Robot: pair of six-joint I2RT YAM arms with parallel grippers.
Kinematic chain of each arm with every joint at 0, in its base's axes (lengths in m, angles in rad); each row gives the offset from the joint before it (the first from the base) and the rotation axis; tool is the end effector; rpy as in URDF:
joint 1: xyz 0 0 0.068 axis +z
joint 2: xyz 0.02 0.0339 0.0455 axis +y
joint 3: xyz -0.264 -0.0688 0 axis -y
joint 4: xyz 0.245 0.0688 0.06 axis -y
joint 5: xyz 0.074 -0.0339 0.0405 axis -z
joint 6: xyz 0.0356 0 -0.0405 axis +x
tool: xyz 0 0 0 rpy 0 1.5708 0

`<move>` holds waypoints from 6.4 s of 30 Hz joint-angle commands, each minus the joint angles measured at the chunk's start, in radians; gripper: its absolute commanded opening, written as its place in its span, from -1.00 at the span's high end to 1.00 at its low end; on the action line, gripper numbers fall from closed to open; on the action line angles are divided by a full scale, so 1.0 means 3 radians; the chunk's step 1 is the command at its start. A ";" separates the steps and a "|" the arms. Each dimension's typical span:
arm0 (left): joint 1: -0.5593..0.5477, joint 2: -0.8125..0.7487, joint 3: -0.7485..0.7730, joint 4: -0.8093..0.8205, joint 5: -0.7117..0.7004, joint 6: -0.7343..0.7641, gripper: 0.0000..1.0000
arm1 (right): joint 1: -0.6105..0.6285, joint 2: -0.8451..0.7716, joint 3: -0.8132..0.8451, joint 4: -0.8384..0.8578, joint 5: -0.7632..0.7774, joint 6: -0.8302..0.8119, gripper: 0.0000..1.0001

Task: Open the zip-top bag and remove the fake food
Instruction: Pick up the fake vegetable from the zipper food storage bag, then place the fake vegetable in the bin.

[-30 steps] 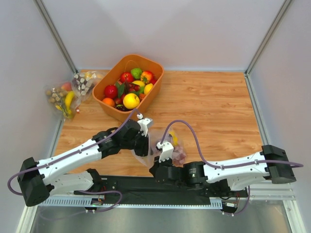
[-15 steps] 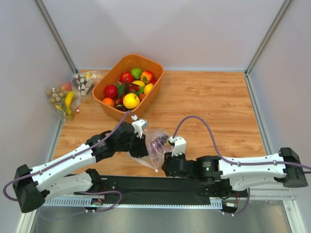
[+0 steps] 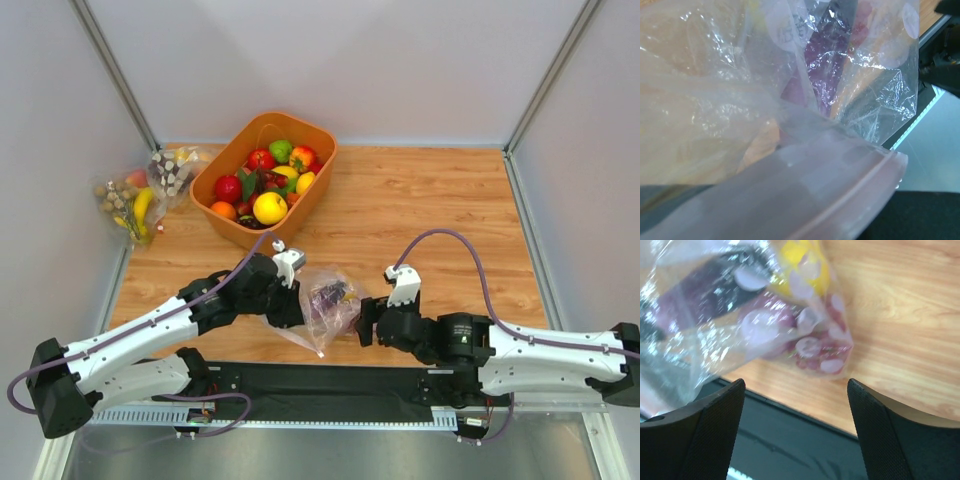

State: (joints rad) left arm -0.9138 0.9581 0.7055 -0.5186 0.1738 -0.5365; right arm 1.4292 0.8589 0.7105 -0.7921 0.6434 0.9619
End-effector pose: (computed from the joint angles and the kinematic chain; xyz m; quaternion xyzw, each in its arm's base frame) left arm 0.1164 -0.1610 0.2503 0.2053 0.8950 -0.3170 0.2372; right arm 0.0436 0.1545 0.2537 -0.1135 0.9002 0.1634 0.3875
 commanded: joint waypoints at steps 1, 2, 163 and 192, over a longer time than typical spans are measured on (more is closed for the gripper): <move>0.0014 -0.0059 0.0077 -0.0061 0.0131 0.0081 1.00 | -0.0248 -0.0061 -0.0169 0.0568 -0.0073 -0.0484 -0.69; 0.0009 -0.0059 0.0092 -0.0081 0.0162 0.0096 1.00 | -0.0340 -0.0046 -0.0205 0.0681 -0.0094 -0.0577 -0.71; 0.0162 0.0012 0.2945 -0.2086 -0.0287 0.0602 1.00 | -0.0060 -0.0858 0.0101 0.0826 0.0831 -0.2107 0.99; 0.2141 0.3495 0.5206 -0.1401 -0.0671 0.1257 -0.27 | -0.0060 -0.0572 0.0086 0.1060 0.0100 -0.1969 0.99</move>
State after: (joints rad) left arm -0.2764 2.0312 2.2154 -0.9665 -0.0322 -0.1936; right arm 1.4124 0.6888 0.7334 -0.5159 0.6956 0.3664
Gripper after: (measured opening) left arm 0.546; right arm 0.006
